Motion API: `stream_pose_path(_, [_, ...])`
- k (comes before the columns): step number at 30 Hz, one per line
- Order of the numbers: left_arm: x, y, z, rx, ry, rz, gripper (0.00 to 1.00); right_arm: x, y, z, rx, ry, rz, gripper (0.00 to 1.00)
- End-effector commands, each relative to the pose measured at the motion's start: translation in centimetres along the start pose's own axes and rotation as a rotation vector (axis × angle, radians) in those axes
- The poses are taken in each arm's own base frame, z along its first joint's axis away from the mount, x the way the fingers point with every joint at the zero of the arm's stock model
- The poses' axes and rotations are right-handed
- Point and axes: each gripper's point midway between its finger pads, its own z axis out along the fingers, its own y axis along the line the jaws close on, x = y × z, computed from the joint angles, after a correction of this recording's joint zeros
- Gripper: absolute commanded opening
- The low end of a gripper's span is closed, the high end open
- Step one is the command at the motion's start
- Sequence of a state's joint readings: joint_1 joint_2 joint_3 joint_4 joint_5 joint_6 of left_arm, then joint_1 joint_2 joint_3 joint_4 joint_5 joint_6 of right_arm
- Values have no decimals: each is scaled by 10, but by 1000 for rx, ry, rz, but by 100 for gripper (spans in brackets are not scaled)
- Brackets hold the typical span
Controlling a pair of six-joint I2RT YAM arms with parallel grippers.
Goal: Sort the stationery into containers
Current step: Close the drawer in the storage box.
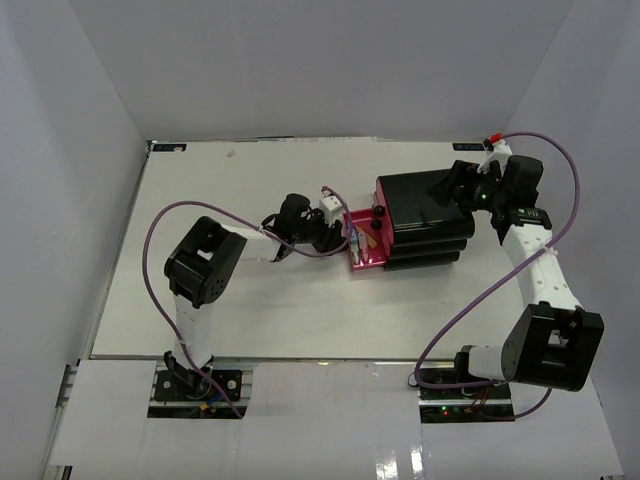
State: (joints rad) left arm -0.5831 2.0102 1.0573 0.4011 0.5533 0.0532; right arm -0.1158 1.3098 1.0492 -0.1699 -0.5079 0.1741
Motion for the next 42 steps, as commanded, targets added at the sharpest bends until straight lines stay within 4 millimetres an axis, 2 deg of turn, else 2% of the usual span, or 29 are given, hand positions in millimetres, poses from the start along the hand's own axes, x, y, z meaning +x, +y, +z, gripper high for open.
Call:
stream_pose_path(1, [-41, -14, 9, 61, -89, 93, 50, 16, -2, 4, -13, 45, 32, 87])
stream_pose_path(8, [-58, -28, 27, 108, -129, 134, 47, 20, -1, 4, -24, 55, 39, 86])
stream_pose_path(18, [-67, -38, 63, 151, -180, 118, 47, 26, -3, 6, -23, 64, 47, 86])
stream_pose_path(27, [-78, -42, 72, 181, -263, 80, 47, 28, -3, 9, -32, 67, 56, 86])
stream_pose_path(29, [-80, -43, 72, 187, -281, 65, 48, 27, -2, 9, -32, 65, 56, 86])
stream_pose_path(35, [-84, -43, 58, 146, -295, 82, 63, 12, 2, 4, -31, 21, 18, 87])
stream_pose_path(41, [-104, -40, 20, 59, -329, 94, 85, -35, 16, -14, -24, -97, -84, 90])
stream_pose_path(42, [-101, -37, 15, 34, -312, 79, 88, -43, 20, -19, -21, -122, -104, 93])
